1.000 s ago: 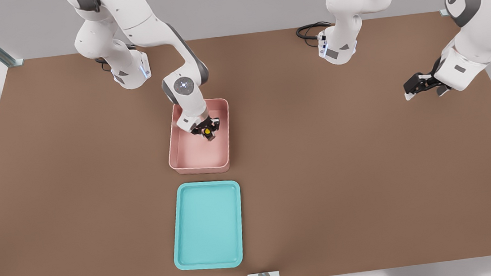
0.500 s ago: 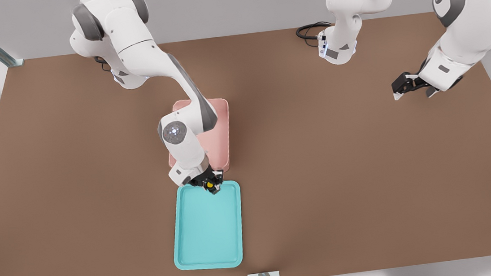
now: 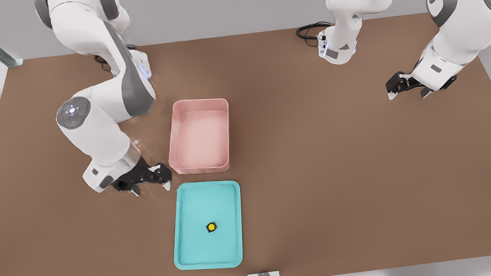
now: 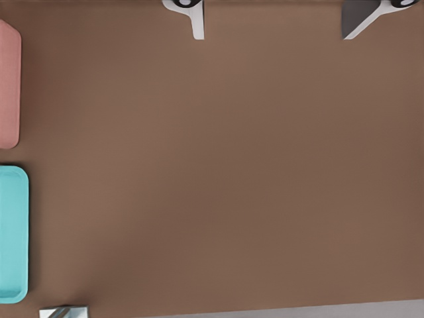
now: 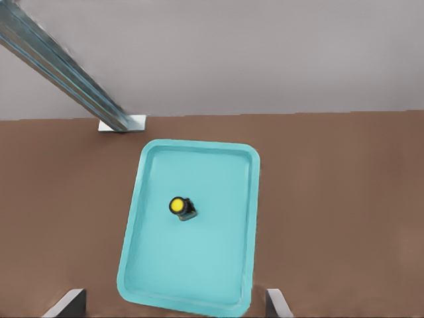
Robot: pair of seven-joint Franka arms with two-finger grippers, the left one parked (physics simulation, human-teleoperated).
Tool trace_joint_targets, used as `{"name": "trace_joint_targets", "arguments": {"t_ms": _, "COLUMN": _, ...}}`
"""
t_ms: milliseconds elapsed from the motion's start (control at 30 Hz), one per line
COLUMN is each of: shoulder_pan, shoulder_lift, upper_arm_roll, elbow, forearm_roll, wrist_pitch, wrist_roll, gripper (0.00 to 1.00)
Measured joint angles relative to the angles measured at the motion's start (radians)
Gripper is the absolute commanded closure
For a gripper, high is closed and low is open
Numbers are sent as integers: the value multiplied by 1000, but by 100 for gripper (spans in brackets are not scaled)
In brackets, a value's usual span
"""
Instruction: The left arm remains still, and the right arm places the button from the box into the tray
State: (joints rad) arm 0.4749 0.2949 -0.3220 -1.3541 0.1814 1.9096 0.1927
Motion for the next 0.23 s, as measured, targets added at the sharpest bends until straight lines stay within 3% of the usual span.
{"name": "trace_joint_targets", "arguments": {"t_ms": 67, "shoulder_pan": -194, "shoulder_lift": -86, "upper_arm_roll": 90, "elbow": -45, "forearm_roll": -71, "wrist_pitch": -120, "wrist_roll": -29, "gripper": 0}}
{"name": "trace_joint_targets", "arguments": {"t_ms": 233, "shoulder_pan": -231, "shoulder_lift": -118, "upper_arm_roll": 116, "elbow": -59, "forearm_roll": -143, "wrist_pitch": -310, "wrist_roll": -87, "gripper": 0}}
